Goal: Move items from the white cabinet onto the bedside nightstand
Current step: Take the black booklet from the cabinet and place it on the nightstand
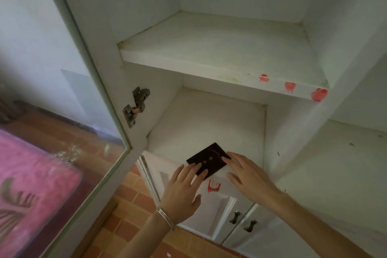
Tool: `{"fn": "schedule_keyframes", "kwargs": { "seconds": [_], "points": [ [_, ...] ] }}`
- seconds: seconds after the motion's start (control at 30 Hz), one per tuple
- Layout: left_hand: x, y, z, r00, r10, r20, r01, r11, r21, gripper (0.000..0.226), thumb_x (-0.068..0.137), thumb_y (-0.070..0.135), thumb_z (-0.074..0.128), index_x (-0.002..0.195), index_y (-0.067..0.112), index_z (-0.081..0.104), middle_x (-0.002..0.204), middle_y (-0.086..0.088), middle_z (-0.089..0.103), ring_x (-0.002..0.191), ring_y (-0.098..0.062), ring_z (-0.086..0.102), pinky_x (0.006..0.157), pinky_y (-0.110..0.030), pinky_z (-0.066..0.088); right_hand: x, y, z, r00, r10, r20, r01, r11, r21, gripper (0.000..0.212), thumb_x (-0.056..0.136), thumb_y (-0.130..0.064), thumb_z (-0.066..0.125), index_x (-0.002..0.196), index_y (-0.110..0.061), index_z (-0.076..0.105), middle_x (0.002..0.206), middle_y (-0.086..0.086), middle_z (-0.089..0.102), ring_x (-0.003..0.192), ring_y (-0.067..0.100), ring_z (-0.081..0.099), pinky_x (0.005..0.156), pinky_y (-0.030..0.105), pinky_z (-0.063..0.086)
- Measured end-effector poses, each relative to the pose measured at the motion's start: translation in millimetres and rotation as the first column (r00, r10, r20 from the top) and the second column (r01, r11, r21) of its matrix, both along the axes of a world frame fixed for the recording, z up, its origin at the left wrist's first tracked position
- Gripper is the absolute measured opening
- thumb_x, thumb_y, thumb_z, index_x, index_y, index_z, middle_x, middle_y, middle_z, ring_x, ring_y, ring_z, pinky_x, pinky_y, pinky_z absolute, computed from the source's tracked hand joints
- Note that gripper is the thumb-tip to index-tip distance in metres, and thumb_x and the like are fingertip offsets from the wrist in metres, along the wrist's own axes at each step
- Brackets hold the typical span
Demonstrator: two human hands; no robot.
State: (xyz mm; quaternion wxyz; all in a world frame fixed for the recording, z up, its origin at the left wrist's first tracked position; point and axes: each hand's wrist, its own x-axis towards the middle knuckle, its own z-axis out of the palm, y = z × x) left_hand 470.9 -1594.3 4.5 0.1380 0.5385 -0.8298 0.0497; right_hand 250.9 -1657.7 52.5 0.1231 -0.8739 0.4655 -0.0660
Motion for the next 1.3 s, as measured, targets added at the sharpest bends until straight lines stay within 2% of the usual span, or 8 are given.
{"fn": "schedule_keyframes", "kwargs": {
  "seconds": [0.1, 0.17, 0.33, 0.47, 0.67, 0.8, 1.1, 1.3],
  "points": [
    [-3.3, 9.9, 2.0, 1.000, 0.017, 0.004, -0.017, 1.000, 0.003, 0.074, 0.061, 0.038, 0.079, 0.128, 0.021, 0.051, 0.127, -0.005, 0.058, 0.117, -0.022, 0.050, 0.099, -0.044, 0.041, 5.8, -11.8, 0.3, 1.000, 0.025, -0.001, -0.025, 0.999, 0.024, 0.090, 0.081, -0.070, -0.010, 0.144, -0.021, 0.030, 0.150, 0.002, 0.029, 0.135, 0.016, 0.028, 0.109, 0.027, 0.018],
    [-1.9, 10.0, 3.7, 1.000, 0.016, 0.012, -0.016, 1.000, -0.003, 0.069, 0.062, 0.035, 0.079, 0.125, 0.025, 0.054, 0.125, -0.002, 0.059, 0.116, -0.019, 0.049, 0.099, -0.043, 0.042, 10.8, -19.6, -2.3, 0.999, 0.043, 0.012, -0.043, 0.999, 0.015, 0.104, 0.073, -0.074, -0.019, 0.141, -0.019, 0.037, 0.146, 0.004, 0.035, 0.133, 0.019, 0.032, 0.109, 0.031, 0.022],
    [2.3, 13.9, 5.4, 0.996, 0.083, -0.024, -0.083, 0.996, 0.028, 0.066, 0.064, 0.028, 0.080, 0.125, 0.029, 0.057, 0.126, 0.001, 0.058, 0.117, -0.017, 0.051, 0.101, -0.041, 0.041, 26.4, -24.1, -3.1, 0.997, 0.066, 0.051, -0.068, 0.997, 0.039, 0.047, 0.094, -0.039, 0.048, 0.137, -0.020, 0.043, 0.145, 0.003, 0.035, 0.132, 0.018, 0.030, 0.108, 0.030, 0.022],
    [-3.7, 25.5, 2.5, 0.990, 0.137, -0.024, -0.134, 0.988, 0.078, 0.077, 0.062, 0.030, 0.081, 0.132, 0.031, 0.049, 0.135, 0.001, 0.052, 0.124, -0.017, 0.047, 0.102, -0.038, 0.037, 31.6, -34.2, -1.1, 0.988, 0.002, 0.153, -0.020, 0.993, 0.113, 0.044, 0.089, -0.032, 0.060, 0.129, -0.020, 0.049, 0.140, 0.002, 0.039, 0.129, 0.020, 0.034, 0.106, 0.030, 0.025],
    [-20.9, 36.0, 0.8, 0.971, 0.237, 0.011, -0.237, 0.967, 0.097, 0.082, 0.053, 0.027, 0.083, 0.130, 0.027, 0.054, 0.136, -0.001, 0.053, 0.124, -0.020, 0.049, 0.098, -0.038, 0.040, 38.6, -48.7, 5.7, 0.920, -0.033, 0.391, -0.021, 0.991, 0.133, 0.017, 0.079, -0.007, 0.070, 0.095, -0.010, 0.066, 0.101, 0.002, 0.053, 0.093, 0.016, 0.053, 0.083, 0.020, 0.038],
    [-29.2, 55.0, 7.4, 0.937, 0.349, 0.013, -0.348, 0.933, 0.087, 0.081, 0.054, 0.027, 0.083, 0.130, 0.025, 0.055, 0.135, -0.001, 0.053, 0.122, -0.019, 0.052, 0.098, -0.038, 0.040, 47.6, -47.0, 17.0, 0.874, 0.008, 0.485, -0.091, 0.985, 0.147, 0.021, 0.074, 0.000, 0.072, 0.082, -0.016, 0.060, 0.087, -0.001, 0.057, 0.075, 0.014, 0.056, 0.070, 0.009, 0.041],
    [-19.3, 235.0, -3.1, 0.604, 0.796, 0.046, -0.793, 0.593, 0.140, 0.075, 0.051, 0.029, 0.084, 0.121, 0.019, 0.063, 0.122, -0.004, 0.063, 0.112, -0.023, 0.059, 0.091, -0.044, 0.048, 100.3, 52.1, -4.0, 0.818, 0.394, 0.420, -0.532, 0.796, 0.289, 0.022, 0.077, 0.000, 0.070, 0.091, -0.015, 0.062, 0.090, 0.003, 0.063, 0.076, 0.009, 0.062, 0.065, 0.008, 0.046],
    [-24.4, 400.4, -14.7, 0.253, 0.962, 0.106, -0.953, 0.229, 0.198, 0.064, 0.061, 0.039, 0.071, 0.121, 0.020, 0.063, 0.122, -0.002, 0.063, 0.114, -0.023, 0.058, 0.093, -0.044, 0.047, 176.5, 176.6, -17.9, 0.571, 0.739, 0.357, -0.820, 0.499, 0.280, 0.021, 0.079, -0.006, 0.070, 0.091, -0.020, 0.061, 0.089, -0.005, 0.062, 0.080, 0.003, 0.058, 0.069, 0.014, 0.047]
  ]
}}
